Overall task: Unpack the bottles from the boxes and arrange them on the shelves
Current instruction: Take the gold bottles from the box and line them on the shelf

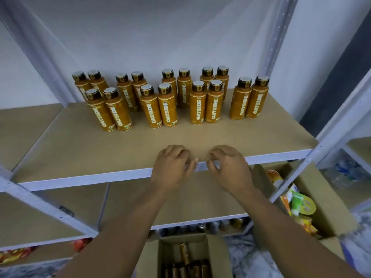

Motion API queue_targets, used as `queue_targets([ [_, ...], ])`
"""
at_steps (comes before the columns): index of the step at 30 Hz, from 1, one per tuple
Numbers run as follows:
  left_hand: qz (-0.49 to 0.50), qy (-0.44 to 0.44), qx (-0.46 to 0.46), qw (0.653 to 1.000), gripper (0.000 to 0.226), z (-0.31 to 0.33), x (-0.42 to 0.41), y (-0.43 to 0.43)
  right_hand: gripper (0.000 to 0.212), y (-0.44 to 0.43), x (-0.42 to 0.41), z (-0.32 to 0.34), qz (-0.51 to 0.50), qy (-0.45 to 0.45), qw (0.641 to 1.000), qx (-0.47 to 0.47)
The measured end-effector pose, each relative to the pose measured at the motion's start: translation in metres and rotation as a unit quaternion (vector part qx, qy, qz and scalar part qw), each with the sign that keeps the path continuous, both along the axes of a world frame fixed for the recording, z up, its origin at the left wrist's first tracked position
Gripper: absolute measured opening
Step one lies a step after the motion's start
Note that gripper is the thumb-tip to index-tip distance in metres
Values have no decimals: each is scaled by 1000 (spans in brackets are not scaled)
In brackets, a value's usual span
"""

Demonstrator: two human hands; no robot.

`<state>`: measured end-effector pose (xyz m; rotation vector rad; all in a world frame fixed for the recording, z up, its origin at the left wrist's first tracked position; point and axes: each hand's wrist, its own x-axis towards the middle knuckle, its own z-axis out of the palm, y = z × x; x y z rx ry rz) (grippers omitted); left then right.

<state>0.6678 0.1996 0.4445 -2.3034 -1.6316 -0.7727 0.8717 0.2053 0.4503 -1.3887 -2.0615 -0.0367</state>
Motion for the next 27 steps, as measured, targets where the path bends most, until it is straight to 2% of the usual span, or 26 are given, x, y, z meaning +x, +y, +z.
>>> queue_targets([
  [2, -13, 3, 31, 999, 39, -15, -16, -19, 34, -21, -16, -18, -17, -6, 999, 34],
  [5, -8, 43, 31, 999, 56, -45, -34, -53, 56, -56, -37, -51, -46, -26, 999, 12],
  [8, -30, 58, 0, 998, 64, -81, -48, -83, 59, -87, -54, -83, -53, -44, 997, -25],
  [12, -27, 59, -109, 992, 58, -125, -61, -106, 52, -109, -64, -112, -59, -61, 991, -103],
  [17, 19, 37, -290, 956, 62, -167, -61, -121, 57, -109, -61, -155, -25, -76, 971, -227],
  [19, 44, 58, -386, 920, 62, -183, -58, -126, 55, -103, -58, -179, 5, -119, 931, -344],
  [22, 47, 63, -498, 864, 52, -227, -53, -123, 37, -90, -53, -232, 91, -195, 855, -472],
  [24, 42, 56, -568, 820, 48, -262, -49, -119, 25, -85, -49, -272, 130, -216, 811, -529],
  [27, 66, 38, -616, 784, 45, -322, -44, -120, 31, -79, -41, -337, 169, -246, 764, -571],
])
